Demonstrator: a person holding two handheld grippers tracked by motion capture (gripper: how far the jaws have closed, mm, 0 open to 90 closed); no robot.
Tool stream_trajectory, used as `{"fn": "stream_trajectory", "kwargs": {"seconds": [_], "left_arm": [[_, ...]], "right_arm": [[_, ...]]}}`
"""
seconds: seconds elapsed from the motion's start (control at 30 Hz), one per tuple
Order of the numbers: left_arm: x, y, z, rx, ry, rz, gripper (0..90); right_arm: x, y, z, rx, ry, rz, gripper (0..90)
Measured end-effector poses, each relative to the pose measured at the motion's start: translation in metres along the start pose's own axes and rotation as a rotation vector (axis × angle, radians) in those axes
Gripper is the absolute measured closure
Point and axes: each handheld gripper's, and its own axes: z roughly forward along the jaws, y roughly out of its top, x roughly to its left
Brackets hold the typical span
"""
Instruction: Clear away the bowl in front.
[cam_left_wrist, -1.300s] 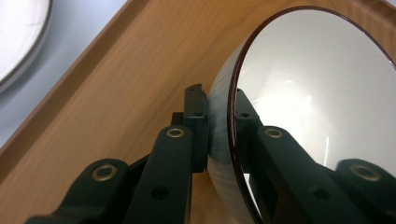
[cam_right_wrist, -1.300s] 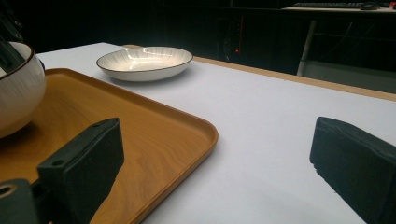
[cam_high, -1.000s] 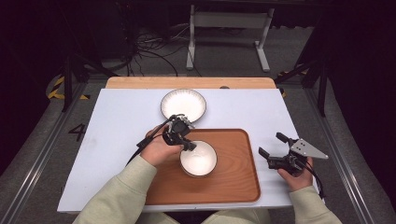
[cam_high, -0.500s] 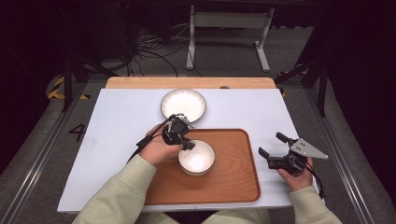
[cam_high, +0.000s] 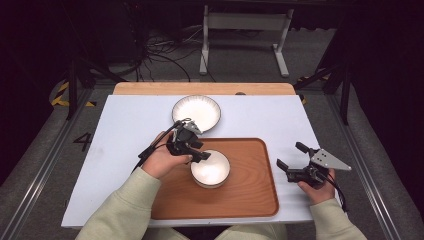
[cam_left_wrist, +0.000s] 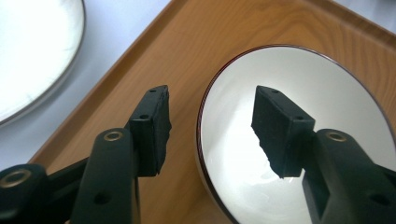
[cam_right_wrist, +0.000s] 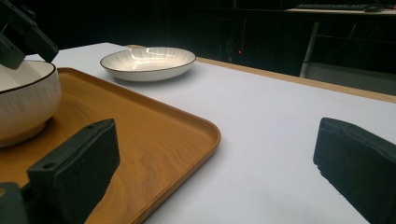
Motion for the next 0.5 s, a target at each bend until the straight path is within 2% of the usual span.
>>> {"fn": "stream_trajectory", "kwargs": {"seconds": [0.13,0.17,0.27,0.33,0.4,0.5], "left_arm": [[-0.004,-0.003,-0.008,-0.028,0.011,0.003,42.7],[-0.006,-0.006,-0.013,-0.054,0.016,0.016,41.5],[-0.008,-0.010,-0.018,-0.083,0.007,0.016,41.3],[-0.008,-0.013,-0.024,-0.101,0.035,0.021,40.1],[-0.008,-0.016,-0.030,-0.109,0.046,0.024,40.1],[-0.009,-0.020,-0.037,-0.148,0.050,0.020,40.4]], "right_arm": [[0.000,0.000,0.001,0.008,0.004,-0.004,1.2],[0.000,0.000,0.001,0.009,0.001,-0.005,1.1],[0.000,0.000,0.000,0.003,-0.001,-0.003,1.5],[-0.001,0.000,-0.001,-0.006,-0.007,0.015,1.5],[-0.002,0.000,0.000,-0.006,-0.008,0.023,1.6],[-0.001,0.001,0.001,0.009,-0.001,0.010,1.7]]}}
